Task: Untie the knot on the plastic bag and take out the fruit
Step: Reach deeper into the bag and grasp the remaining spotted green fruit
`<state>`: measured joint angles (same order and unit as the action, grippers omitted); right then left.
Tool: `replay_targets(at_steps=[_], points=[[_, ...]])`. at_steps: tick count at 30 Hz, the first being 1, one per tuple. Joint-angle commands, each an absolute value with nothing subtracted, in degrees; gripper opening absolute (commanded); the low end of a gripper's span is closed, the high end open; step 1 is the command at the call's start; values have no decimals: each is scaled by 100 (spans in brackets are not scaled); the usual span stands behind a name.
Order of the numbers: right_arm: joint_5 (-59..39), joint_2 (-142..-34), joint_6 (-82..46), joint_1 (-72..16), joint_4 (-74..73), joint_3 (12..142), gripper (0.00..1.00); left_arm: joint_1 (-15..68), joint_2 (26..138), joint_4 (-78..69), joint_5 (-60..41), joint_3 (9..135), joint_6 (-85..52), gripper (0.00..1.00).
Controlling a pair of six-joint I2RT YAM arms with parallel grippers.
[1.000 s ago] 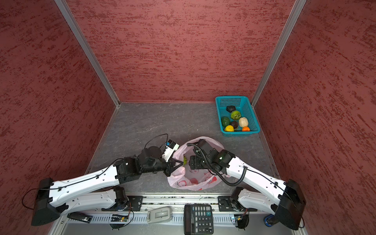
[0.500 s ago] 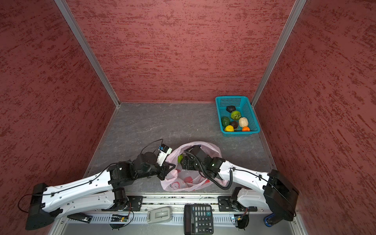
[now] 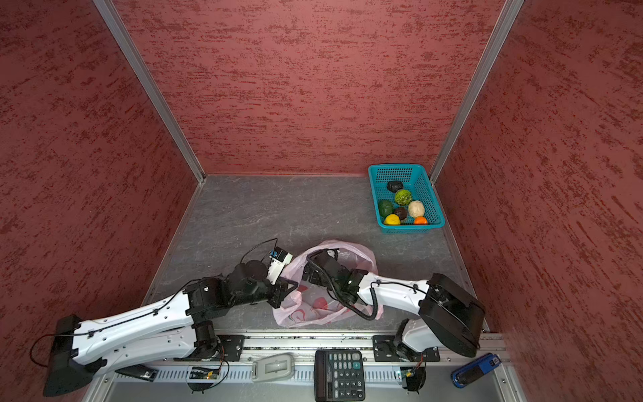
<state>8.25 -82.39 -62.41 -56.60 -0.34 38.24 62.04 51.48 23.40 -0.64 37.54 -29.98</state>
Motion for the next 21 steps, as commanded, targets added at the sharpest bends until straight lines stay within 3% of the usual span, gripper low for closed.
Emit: replay_targets(at_steps=[1,12,21], points=[[1054,-8530,-6576,-5691,-408,4199,98,6173,5179,2289,-209,3709,-2964,0],[1225,-9466,-6624,-5689,134,4732,98,6135,4883,2540,-308,3509,-2997,0],[1843,-8991,-6803,-5679,1213,4848,98,6127,4672,2682,-195,3463,-3010,0]])
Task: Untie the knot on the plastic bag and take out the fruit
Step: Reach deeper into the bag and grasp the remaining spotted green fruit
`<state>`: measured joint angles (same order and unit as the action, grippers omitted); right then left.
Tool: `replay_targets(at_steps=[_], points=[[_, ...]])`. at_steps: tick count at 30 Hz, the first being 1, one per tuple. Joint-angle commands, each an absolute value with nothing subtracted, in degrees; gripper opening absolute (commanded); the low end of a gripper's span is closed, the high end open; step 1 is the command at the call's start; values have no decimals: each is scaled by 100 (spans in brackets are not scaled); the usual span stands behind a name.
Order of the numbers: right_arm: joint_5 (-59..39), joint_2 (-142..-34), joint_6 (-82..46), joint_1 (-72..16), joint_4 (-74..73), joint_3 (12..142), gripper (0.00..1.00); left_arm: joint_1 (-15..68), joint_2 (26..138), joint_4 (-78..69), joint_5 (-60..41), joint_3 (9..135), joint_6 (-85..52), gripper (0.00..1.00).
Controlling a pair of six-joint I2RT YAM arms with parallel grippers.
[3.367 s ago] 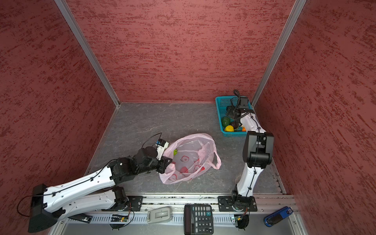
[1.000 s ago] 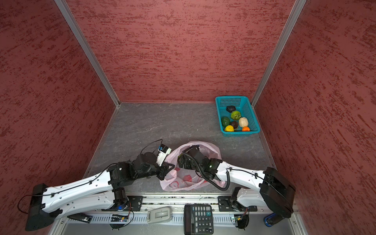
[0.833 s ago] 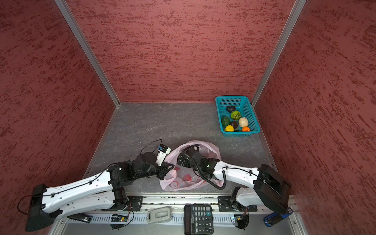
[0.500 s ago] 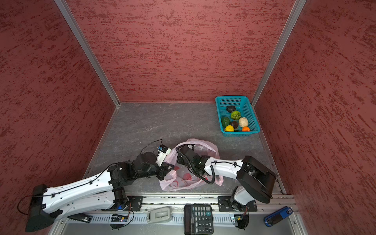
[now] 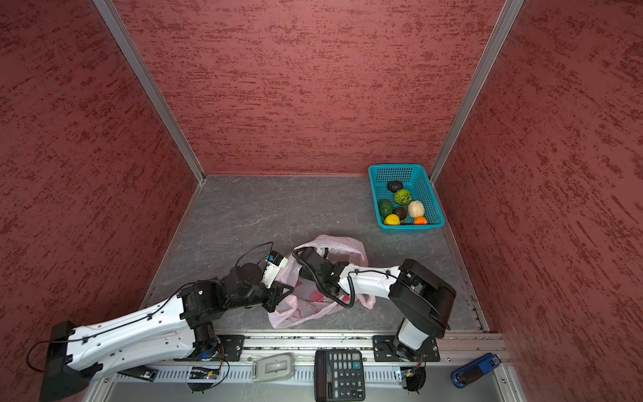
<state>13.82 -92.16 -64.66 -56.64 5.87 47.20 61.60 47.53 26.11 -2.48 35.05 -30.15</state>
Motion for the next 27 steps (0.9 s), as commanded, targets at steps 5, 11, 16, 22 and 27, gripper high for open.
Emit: replay_targets(at_steps=[5,11,16,22,27], points=[[1854,-8867,-6973,-5678,1460,4774,98,6124,4682,2636,-149,3538,-2981,0],[1370,-8680,-6477,-5678,-200,4377,98,6117,4704,2523,-180,3568,-2953,0],[1023,-8972,-6329,-5685,-950,4455,98,6074,4669,2512,-226,3573,-2914,0],[825,-9776,-6279,-5678,-672,5105,98,5951,4588,2540,-405,3521,-2840,0],[827,-10784,-6466,-5669,-18,5831,98,5827,4409,2630,-616,3332,-2882,0]])
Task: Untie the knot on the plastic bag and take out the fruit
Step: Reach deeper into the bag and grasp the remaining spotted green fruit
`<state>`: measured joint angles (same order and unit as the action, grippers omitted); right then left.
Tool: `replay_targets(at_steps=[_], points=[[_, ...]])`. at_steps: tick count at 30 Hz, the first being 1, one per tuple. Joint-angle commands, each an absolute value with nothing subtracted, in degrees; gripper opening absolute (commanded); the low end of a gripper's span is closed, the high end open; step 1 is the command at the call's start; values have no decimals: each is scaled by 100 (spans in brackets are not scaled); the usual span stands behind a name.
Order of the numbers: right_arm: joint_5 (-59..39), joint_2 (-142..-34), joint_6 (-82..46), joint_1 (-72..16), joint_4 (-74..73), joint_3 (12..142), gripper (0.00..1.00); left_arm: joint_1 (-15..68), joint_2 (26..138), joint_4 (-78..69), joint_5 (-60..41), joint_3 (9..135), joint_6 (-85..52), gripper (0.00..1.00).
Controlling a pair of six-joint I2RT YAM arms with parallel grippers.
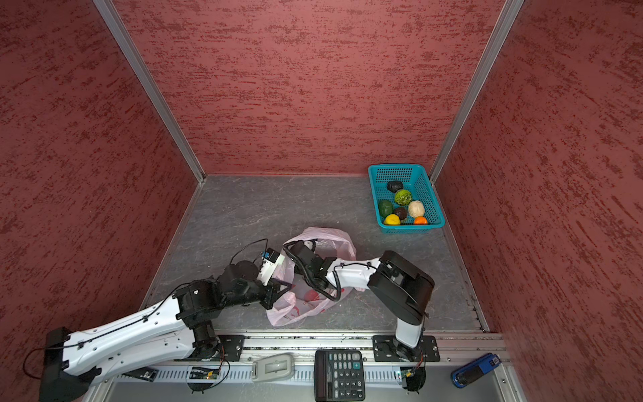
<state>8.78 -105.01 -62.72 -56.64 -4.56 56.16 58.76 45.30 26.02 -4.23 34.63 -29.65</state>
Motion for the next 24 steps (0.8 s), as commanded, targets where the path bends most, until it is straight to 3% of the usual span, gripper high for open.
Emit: replay_targets(at_steps=[1,15,24], points=[[933,-10847,-6499,-5654,120,5918,98,5823,4345,2689,-621,3297,-2912,0],[1401,-10326,-6481,-5564,792,5839,94,5784,3866,3208,-307,3137,-2997,0],[646,-9961,-6249,-5554,717,5794,97,5617,3925,3116,-322,2985,-2990,0]])
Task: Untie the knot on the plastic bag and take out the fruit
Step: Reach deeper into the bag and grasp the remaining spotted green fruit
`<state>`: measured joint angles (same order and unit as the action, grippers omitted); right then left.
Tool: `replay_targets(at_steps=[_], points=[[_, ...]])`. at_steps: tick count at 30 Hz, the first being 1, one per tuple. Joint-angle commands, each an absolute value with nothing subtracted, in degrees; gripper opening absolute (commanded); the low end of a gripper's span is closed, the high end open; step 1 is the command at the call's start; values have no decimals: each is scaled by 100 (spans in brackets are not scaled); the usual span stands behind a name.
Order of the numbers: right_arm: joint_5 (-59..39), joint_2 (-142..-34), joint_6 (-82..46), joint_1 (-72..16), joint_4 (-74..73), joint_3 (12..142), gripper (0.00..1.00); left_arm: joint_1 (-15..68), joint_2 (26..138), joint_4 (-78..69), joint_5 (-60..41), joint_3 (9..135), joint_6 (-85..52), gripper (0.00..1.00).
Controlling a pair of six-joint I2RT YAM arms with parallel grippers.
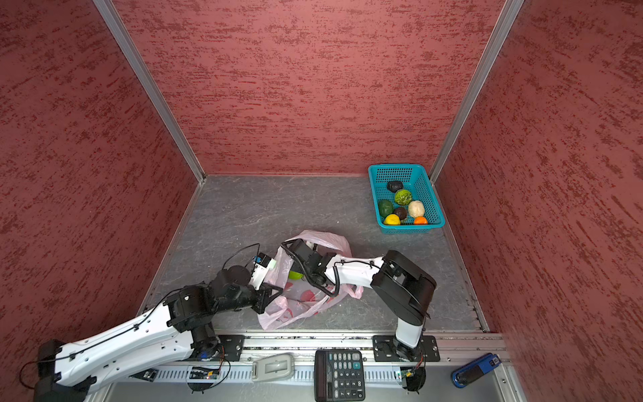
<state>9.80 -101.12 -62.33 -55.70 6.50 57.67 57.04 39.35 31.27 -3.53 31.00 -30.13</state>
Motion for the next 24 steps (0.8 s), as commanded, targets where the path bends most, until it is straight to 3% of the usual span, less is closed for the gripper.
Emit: replay_targets(at_steps=[1,9,16,24], points=[[527,-9965,-6209,-5558,665,5779,97,5590,3920,3095,-349,2963,-2988,0],[238,-10412,-6037,-5566,643,6043,98,5372,3929,2905,-597,2831,-2962,0],[556,-10748,-5928,-5563,993,6477,98,5307,3920,2849,-737,2797,-2978,0],[668,-10576,-5908,-5568,1081,6309,82,5306,3885,2854,-721,2777,-3006,0]])
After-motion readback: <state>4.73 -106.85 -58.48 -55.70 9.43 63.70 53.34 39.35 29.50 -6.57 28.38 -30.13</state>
